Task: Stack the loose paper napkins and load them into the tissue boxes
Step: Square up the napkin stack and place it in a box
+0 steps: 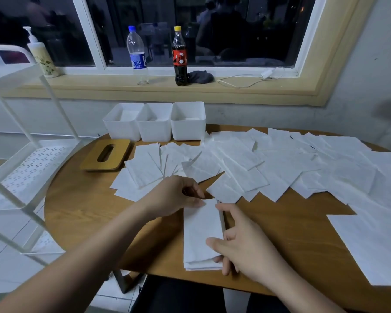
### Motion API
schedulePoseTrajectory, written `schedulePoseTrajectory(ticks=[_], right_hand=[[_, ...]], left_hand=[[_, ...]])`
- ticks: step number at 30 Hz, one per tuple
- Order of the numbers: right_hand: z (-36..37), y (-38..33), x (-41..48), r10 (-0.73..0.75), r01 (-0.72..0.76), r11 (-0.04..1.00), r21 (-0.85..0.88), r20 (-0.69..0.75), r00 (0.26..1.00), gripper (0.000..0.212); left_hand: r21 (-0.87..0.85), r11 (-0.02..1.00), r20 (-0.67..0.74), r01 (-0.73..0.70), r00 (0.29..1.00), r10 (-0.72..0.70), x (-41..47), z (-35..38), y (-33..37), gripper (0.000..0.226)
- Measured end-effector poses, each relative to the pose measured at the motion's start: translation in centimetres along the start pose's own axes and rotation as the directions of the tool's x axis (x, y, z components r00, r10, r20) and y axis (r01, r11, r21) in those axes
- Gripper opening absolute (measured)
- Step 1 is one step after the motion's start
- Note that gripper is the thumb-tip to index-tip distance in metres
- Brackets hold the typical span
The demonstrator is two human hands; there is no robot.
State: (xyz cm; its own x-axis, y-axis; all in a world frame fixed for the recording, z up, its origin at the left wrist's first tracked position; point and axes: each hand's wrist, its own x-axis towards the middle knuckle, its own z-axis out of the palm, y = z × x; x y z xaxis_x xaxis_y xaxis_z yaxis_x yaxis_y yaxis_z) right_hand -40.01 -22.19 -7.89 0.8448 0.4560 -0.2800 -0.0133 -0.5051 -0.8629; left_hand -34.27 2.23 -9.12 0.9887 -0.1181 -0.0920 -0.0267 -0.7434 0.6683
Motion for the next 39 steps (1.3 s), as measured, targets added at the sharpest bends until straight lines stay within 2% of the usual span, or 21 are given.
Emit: schedulePoseTrajectory(ticks=[9, 15, 21, 27, 34, 37, 39], right_hand=[[-0.6, 0.5, -1.0, 0.022, -0.032, 0.989, -0.146, -0.076, 0.997, 0.076], [-1.4, 2.4, -4.2, 0.047, -0.055, 0.994, -0.094, -0.086, 0.995, 0.062], [-2.3, 3.3, -7.3, 0.098, -0.110, 0.986, -0.127, -0.095, 0.991, 0.056], [-2.3, 3.8, -8.2, 0.095, -0.118, 0.967, -0.225, -0.111, 0.989, 0.066], [-2.3, 3.8, -7.5, 0.113, -0.132, 0.954, -0.271, -0.088, 0.990, 0.073], [-2.5, 3.7, -7.3, 0.121, -0.139, 0.952, -0.273, -0.079, 0.989, 0.075], [-2.6, 3.6, -7.2, 0.132, -0.147, 0.950, -0.277, -0.072, 0.989, 0.077]], left_hand=[[0.041, 0.999, -0.037, 0.012, 0.999, -0.011, -0.2, 0.3, -0.6, 0.019], [0.086, 0.996, -0.021, 0.035, 0.999, -0.034, -1.8, 0.7, 0.2, 0.021], [0.176, 0.978, 0.019, 0.108, 0.993, -0.113, -3.7, 1.5, 1.9, 0.027], [0.198, 0.972, 0.114, 0.130, 0.981, -0.155, -4.5, 2.1, 3.3, 0.021], [0.135, 0.981, 0.098, 0.139, 0.983, -0.153, -4.7, 2.4, 3.6, 0.023], [0.048, 0.984, 0.128, 0.170, 0.976, -0.174, -4.7, 2.1, 3.6, 0.033], [0.048, 0.985, 0.172, 0.165, 0.970, -0.171, -4.7, 1.8, 3.3, 0.036]])
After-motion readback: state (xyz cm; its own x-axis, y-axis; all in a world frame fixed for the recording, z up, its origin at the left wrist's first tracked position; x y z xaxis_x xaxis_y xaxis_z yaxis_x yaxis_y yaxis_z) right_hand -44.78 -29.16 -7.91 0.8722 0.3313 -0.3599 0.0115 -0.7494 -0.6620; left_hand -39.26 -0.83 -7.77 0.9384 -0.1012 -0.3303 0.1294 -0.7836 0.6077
